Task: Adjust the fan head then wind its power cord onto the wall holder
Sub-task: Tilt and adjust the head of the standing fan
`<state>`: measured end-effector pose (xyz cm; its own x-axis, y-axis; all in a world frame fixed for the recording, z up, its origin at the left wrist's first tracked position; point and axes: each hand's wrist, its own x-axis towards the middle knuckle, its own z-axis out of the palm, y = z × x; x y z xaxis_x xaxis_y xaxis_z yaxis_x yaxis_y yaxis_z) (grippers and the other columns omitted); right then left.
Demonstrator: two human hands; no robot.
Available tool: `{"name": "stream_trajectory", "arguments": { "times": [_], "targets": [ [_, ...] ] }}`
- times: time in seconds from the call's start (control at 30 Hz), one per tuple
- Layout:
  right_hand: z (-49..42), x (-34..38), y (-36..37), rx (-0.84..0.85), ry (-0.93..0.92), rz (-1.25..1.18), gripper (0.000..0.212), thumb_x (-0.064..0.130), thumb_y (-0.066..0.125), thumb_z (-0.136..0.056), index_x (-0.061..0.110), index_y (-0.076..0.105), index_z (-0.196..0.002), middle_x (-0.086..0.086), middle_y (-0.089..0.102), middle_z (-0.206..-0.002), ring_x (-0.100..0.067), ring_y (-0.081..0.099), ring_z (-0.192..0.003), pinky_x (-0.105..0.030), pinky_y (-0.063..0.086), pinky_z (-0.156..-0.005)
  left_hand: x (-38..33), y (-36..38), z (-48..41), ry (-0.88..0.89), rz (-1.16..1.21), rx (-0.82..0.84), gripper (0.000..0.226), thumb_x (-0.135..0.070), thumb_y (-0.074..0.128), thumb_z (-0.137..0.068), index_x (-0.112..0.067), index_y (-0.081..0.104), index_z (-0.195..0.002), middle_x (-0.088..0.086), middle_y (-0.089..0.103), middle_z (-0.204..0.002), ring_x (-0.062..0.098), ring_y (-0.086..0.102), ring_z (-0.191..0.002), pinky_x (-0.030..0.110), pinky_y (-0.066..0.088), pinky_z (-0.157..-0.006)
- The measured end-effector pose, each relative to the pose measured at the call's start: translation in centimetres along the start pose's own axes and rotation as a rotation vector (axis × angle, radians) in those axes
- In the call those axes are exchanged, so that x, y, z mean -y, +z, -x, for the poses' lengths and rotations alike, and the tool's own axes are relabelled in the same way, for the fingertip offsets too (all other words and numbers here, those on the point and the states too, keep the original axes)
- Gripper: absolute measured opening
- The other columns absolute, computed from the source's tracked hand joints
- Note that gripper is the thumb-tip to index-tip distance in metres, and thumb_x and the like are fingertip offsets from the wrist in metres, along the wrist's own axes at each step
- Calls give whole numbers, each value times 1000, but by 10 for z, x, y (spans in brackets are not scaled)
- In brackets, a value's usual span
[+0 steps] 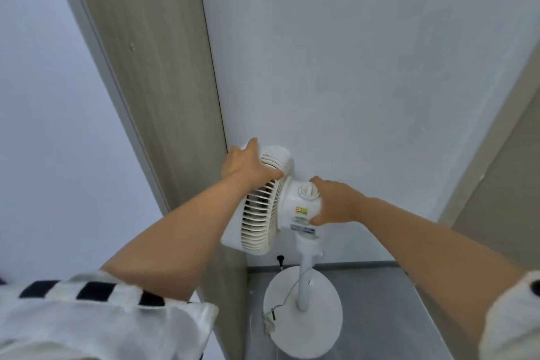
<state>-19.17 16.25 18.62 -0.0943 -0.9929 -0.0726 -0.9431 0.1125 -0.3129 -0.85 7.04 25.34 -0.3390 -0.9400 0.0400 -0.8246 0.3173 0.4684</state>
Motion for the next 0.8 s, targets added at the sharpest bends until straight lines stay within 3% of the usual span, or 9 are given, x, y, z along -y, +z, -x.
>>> {"name": "stream_trajectory", "arguments": {
  "times": [0.23, 0.5, 0.8],
  "targets": [
    [83, 26, -13, 12, -81, 4, 71, 42, 76, -59, 22, 40, -117, 1, 60, -103, -20, 59, -89, -33, 52, -74, -9, -27, 96, -53, -39, -54, 100, -60, 70, -56, -33, 24, -141, 11, 42, -131, 31, 48, -118, 44, 49, -92],
    [187, 63, -9, 60, -136, 17, 69, 43, 75, -58, 23, 40, -114, 1, 60, -99, -19, 59, -85, -33, 52, -69, -7, -43, 213, -113, -27, -79, 101, -59, 70, -57, -34, 22, -142, 12, 39, -135, 32, 44, -123, 46, 46, -97],
    [266, 145, -3, 112, -210, 69, 68, 43, 76, -61, 21, 42, -116, 3, 59, -103, -19, 58, -89, -32, 51, -71, 44, -86, 318, -161, 50, -97, 102, -57, 71, -60, -29, 21, -144, 13, 42, -135, 31, 42, -125, 44, 42, -101]
  ]
}}
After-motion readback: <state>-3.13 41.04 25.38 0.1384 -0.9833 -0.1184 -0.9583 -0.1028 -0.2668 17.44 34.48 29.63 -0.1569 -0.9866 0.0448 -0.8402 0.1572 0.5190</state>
